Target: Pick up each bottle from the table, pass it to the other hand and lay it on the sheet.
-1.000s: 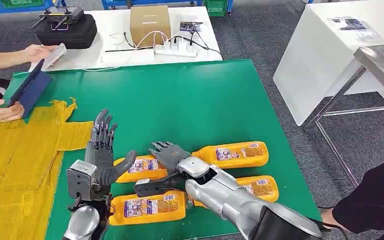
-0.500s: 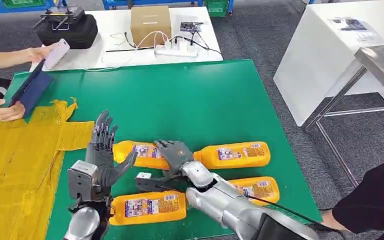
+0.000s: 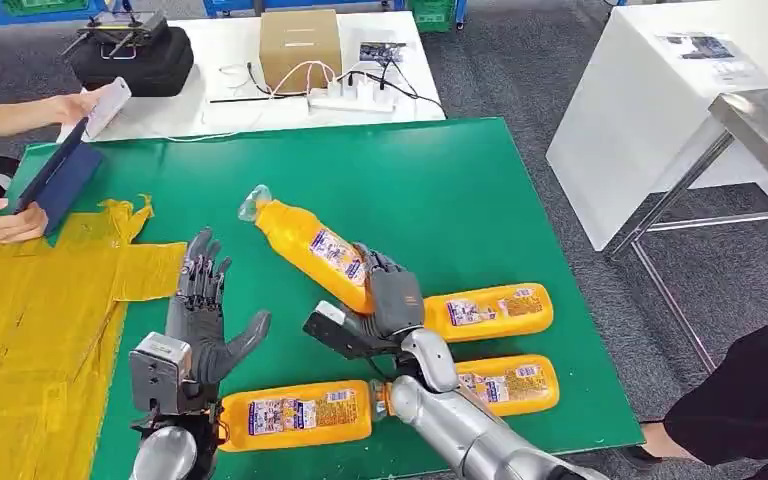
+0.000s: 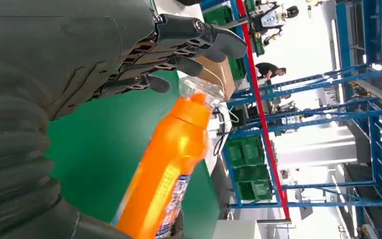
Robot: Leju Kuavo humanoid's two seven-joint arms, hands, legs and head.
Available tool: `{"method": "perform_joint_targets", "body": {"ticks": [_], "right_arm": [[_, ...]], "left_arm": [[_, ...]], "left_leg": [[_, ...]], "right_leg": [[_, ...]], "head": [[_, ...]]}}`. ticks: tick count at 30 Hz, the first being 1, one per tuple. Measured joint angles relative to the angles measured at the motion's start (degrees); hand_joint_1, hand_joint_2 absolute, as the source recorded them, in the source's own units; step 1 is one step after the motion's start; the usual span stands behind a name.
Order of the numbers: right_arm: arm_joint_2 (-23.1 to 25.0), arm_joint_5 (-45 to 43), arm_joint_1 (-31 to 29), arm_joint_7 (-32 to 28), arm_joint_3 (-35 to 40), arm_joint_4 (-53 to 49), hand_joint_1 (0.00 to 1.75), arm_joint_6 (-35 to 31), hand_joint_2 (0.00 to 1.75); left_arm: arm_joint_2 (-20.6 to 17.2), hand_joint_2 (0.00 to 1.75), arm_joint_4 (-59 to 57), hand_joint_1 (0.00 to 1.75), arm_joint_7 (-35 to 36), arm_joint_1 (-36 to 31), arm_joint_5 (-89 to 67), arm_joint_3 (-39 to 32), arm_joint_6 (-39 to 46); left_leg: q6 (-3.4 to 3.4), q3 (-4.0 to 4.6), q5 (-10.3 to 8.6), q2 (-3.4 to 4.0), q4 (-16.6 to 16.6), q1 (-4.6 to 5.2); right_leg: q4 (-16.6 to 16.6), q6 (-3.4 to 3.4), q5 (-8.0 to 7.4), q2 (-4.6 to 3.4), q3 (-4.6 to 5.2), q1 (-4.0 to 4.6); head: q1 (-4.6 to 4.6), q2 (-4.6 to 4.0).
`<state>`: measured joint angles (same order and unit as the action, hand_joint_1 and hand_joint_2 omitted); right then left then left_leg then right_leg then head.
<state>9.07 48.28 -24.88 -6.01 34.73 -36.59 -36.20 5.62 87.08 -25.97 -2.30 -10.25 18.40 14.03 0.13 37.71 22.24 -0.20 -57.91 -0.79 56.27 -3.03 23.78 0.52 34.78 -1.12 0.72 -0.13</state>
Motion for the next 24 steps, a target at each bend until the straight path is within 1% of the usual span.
{"method": "perform_joint_targets", "body": {"ticks": [2, 5, 7, 9, 10, 12, 13, 15, 16, 17, 18, 21, 24], "right_arm": [[0.0, -0.22, 0.43, -0.81, -0.85, -0.55, 1.75, -0.22, 1.75], [0.0, -1.14, 1.8, -3.59, -2.67, -2.56, 1.75, -2.23, 1.75], [0.17, -1.01, 4.39, -7.11, -5.45, -6.69, 1.75, -2.73, 1.75], [1.31, -0.96, 7.6, -11.9, -9.67, -11.9, 1.75, -2.78, 1.75], [2.21, -1.6, 9.05, -14.39, -12.08, -14.55, 1.69, -2.78, 1.75], [4.07, -5.89, 11.48, -19.09, -17.06, -19.77, 1.71, -2.78, 1.75], [4.64, -9.67, 12.4, -21.32, -19.11, -22.21, 1.73, -2.78, 1.75], [4.79, -16.12, 14.19, -24.56, -20.59, -26.15, 1.75, -2.32, 1.75], [4.52, -16.52, 15.18, -25.78, -20.52, -27.9, 1.73, -2.3, 1.75], [4.46, -15.67, 16.21, -27.04, -20.17, -29.51, 1.75, -2.4, 1.75], [4.57, -13.59, 17.1, -28.24, -19.67, -31.06, 1.73, -2.51, 1.75], [5.49, -4.01, 19.17, -32.22, -19.06, -33.75, 1.75, -2.64, 1.75], [6.91, 2.01, 20.53, -33.7, -18.31, -34.71, 1.75, -2.64, 1.75]], "left_arm": [[0.0, 1.75, 0.02, 0.0, 0.0, 0.03, 0.0, 0.0, 0.0], [0.0, 1.75, 0.26, 0.0, 0.0, 0.27, -0.04, 0.0, 0.07], [0.0, 1.75, 0.61, 0.0, -0.07, 0.65, -0.35, 0.0, 0.39], [0.0, 1.75, 1.01, 0.0, -0.2, 1.27, -0.81, -0.04, 0.52], [0.0, 1.75, 1.16, 0.0, -0.26, 1.49, -1.09, -0.04, 0.61], [0.0, 1.75, 1.49, 0.0, -0.35, 1.86, -1.18, -0.04, 0.9], [0.0, 1.75, 1.49, 0.0, -0.31, 1.95, -1.18, -0.04, 0.87], [-0.02, 1.75, 1.49, 0.0, 0.26, 1.94, -1.12, -0.02, -0.32], [-0.04, 1.75, 1.49, 0.0, 0.66, 1.89, -0.76, 0.04, -1.25], [-0.04, 1.75, 1.42, 0.0, 1.2, 1.7, 0.21, 0.07, -2.37], [-0.04, 1.75, 1.33, 0.0, 1.58, 1.31, 1.16, 0.15, -3.52], [-0.04, 1.75, 0.9, 0.0, 2.76, -0.12, 3.68, 1.03, -6.45], [-0.04, 1.75, 0.31, 0.0, 3.8, -1.41, 5.14, 1.97, -8.02]], "left_leg": [[0.0, 0.0, 0.0, -0.01, 0.0, 0.0], [0.0, 0.03, 0.0, -0.01, 0.0, 0.0], [0.0, 0.08, 0.0, -0.02, 0.0, 0.0], [0.0, 0.17, 0.0, -0.02, 0.0, 0.0], [0.0, 0.21, 0.0, -0.03, 0.0, 0.0], [-0.01, 0.22, 0.01, -0.04, 0.0, -0.01], [-0.01, 0.22, 0.01, -0.05, 0.0, -0.01], [-0.02, 0.22, 0.03, -0.04, 0.0, 0.0], [-0.03, 0.23, 0.04, -0.03, 0.0, 0.0], [-0.05, 0.22, 0.06, 0.01, 0.0, 0.01], [-0.05, 0.22, 0.06, 0.03, 0.0, 0.01], [-0.05, 0.21, 0.05, 0.01, 0.0, 0.0], [-0.05, 0.2, 0.04, 0.01, 0.0, -0.01]], "right_leg": [[0.0, 0.0, 0.0, 0.01, -0.01, 0.0], [0.0, 0.0, 0.0, 0.01, 0.0, 0.0], [0.0, 0.0, 0.0, 0.01, 0.01, 0.0], [0.01, 0.0, 0.01, 0.01, 0.1, 0.0], [0.01, 0.0, 0.01, 0.01, 0.15, 0.0], [0.0, 0.01, 0.03, 0.03, 0.18, 0.01], [0.0, 0.01, 0.05, 0.03, 0.18, 0.01], [0.0, 0.01, 0.08, 0.02, 0.19, 0.0], [0.0, 0.0, 0.06, 0.01, 0.21, -0.01], [0.0, 0.02, 0.01, -0.01, 0.24, -0.01], [0.0, 0.01, 0.0, -0.03, 0.27, -0.01], [0.0, 0.02, 0.01, -0.01, 0.24, 0.0], [0.01, 0.03, 0.01, -0.02, 0.24, 0.02]], "head": [[0.0, 0.0], [0.0, 0.0], [0.0, 0.0], [0.0, 0.0], [0.0, 0.0], [0.0, 0.0], [0.0, 0.0], [0.0, 0.0], [0.0, 0.0], [0.0, 0.0], [0.0, 0.0], [0.0, 0.0], [0.0, 0.0]]}}
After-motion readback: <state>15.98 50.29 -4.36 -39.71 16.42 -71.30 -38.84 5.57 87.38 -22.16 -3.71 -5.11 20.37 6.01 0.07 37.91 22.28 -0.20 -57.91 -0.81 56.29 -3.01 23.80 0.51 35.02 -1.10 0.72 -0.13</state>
